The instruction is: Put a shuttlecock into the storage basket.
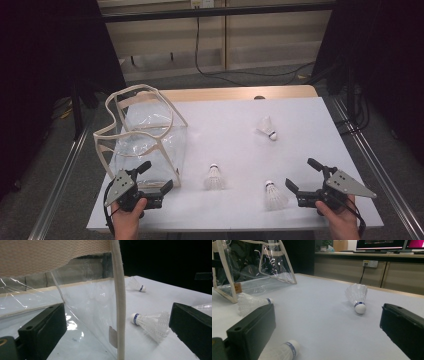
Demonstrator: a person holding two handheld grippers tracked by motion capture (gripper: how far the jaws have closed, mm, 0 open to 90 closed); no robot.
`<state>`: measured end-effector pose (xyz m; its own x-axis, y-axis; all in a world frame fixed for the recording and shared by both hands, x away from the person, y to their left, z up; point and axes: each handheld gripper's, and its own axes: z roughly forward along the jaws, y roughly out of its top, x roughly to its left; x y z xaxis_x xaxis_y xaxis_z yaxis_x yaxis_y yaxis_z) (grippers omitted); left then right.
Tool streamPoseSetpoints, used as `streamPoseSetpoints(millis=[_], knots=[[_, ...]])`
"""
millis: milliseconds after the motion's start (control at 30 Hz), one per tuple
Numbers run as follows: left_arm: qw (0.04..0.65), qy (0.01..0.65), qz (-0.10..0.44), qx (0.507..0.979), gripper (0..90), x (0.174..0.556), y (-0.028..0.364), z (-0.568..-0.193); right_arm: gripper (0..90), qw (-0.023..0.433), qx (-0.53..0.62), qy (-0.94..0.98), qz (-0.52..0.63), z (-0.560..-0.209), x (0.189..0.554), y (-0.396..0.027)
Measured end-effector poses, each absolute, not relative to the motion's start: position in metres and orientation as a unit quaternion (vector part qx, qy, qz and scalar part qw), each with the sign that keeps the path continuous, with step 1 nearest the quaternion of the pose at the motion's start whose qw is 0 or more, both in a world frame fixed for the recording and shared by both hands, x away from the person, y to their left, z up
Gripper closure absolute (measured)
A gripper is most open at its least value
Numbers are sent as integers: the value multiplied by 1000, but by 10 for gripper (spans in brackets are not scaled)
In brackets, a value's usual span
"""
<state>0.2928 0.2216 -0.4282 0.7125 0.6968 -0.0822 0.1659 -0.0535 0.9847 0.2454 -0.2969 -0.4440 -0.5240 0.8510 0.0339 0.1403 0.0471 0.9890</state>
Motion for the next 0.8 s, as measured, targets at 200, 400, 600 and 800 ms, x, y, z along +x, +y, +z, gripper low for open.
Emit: streamPoseSetpoints(millis=[200, 400, 600, 800], knots=[[614, 309, 211, 695, 13, 292, 220, -428, 0, 308, 377, 656, 577, -444, 246, -297], [613, 304, 209, 698, 13, 291, 218, -427, 1, 308, 379, 655, 577, -444, 245, -298], [616, 299, 202, 700, 14, 290, 215, -426, 1, 309, 379, 655, 576, -444, 246, -298], [614, 283, 195, 711, 14, 290, 208, -426, 1, 308, 378, 656, 577, -444, 246, -298]])
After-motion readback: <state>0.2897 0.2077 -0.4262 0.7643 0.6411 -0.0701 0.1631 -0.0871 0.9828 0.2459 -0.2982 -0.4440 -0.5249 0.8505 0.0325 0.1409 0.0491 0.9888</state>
